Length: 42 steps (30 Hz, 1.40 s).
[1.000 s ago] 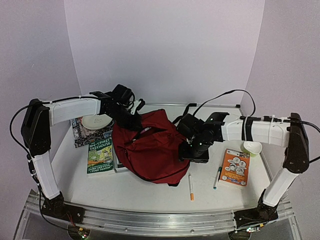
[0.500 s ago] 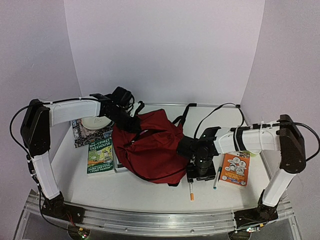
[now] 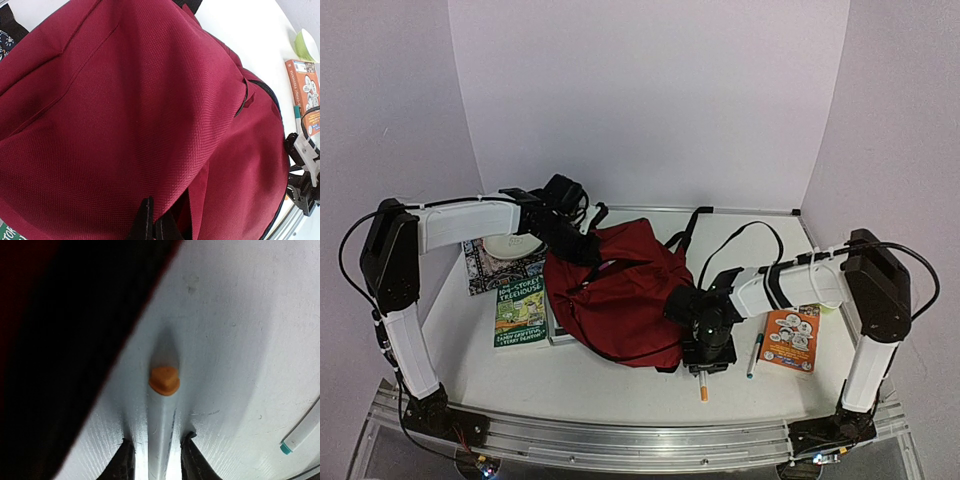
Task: Pack the student bag
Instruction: Pick up the pen from the corner of the board, then place the pen in the lower front pocket of the bag.
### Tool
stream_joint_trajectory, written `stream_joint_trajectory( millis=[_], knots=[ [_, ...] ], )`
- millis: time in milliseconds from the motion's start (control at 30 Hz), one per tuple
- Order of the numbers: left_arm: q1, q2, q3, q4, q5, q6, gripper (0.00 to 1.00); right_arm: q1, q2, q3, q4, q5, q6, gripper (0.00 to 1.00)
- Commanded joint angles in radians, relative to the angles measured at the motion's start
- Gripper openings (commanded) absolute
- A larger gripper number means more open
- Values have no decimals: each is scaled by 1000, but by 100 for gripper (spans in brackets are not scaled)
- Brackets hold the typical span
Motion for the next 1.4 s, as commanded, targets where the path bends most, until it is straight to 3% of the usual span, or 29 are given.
stream_joint_trajectory(
  millis=[0,133,200,367,700,1133,1367],
  knots=[
    [-4,-42,0,-2,6,16,0,1,36,-58,-42,-25,19,26],
    [-3,-46,-1,-2,6,16,0,0,28,-83,-49,6,45,4],
    [-3,-49,-2,-1,6,15,0,1,-1,-83,-63,51,52,0],
    [-3,-48,-1,-1,29,10,0,0,-81,-34,-94,108,45,0],
    [-3,-51,-1,0,53,11,0,4,-156,176,-57,82,-43,0],
    [-3,-92,-14,22,106,13,0,4,40,476,165,-93,-101,0],
    [-3,-107,-21,38,153,11,0,-36,123,490,309,-166,-43,0]
  ],
)
